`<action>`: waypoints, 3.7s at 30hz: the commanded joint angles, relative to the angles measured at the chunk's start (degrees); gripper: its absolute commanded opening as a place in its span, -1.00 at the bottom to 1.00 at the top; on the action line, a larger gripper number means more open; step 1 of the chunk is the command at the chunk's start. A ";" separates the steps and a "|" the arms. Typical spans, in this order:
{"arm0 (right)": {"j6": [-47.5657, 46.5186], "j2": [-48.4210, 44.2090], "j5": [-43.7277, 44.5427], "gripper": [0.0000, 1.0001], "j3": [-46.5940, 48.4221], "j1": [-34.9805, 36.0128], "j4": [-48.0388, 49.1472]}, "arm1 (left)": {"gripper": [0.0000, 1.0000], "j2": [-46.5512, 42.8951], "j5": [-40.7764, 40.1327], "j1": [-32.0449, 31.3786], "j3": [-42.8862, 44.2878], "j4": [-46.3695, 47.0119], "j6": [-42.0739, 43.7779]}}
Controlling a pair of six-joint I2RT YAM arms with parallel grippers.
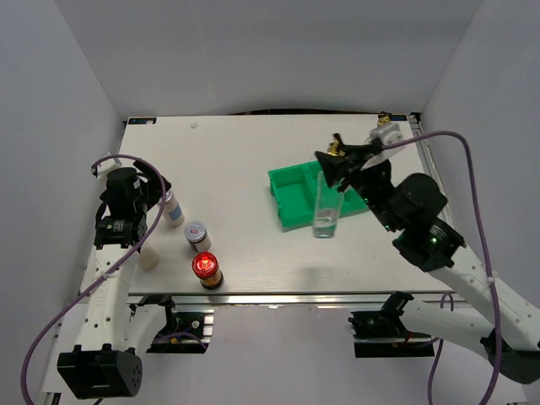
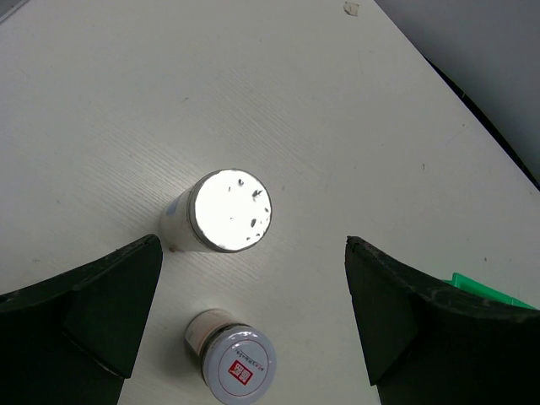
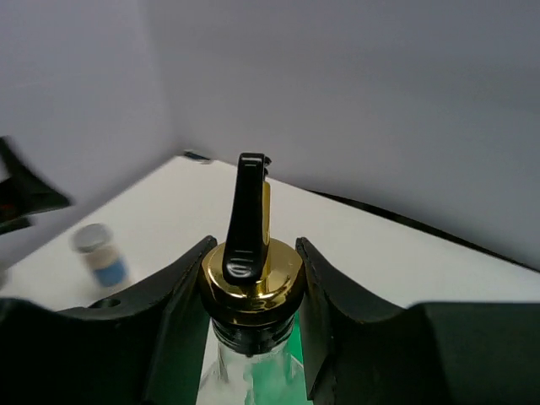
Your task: Organize the condiment bottles
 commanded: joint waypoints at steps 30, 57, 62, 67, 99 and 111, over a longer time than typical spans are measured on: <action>-7.90 10.01 -0.25 -1.00 -1.69 -38.56 7.97 | 0.96 0.06 -0.35 0.07 -1.43 1.03 -0.40; -8.16 20.82 -13.45 -1.00 -8.37 -44.99 28.54 | 0.96 1.55 -1.49 0.07 -2.13 0.94 -0.58; -7.20 21.09 -12.22 -1.00 -10.47 -45.25 30.91 | 0.96 1.38 -2.11 0.15 -2.22 0.94 -0.66; -5.61 18.99 -11.17 -1.00 -15.75 -45.25 35.47 | 0.96 1.64 -1.84 0.07 -2.13 0.86 -0.66; 0.19 7.21 -20.11 0.79 4.28 -42.54 -12.57 | 0.97 6.21 0.26 0.07 -0.02 -1.87 -0.05; -1.83 0.53 -26.89 0.79 -0.01 -35.94 -13.47 | 0.96 15.26 -2.46 -0.02 0.94 -1.26 -1.10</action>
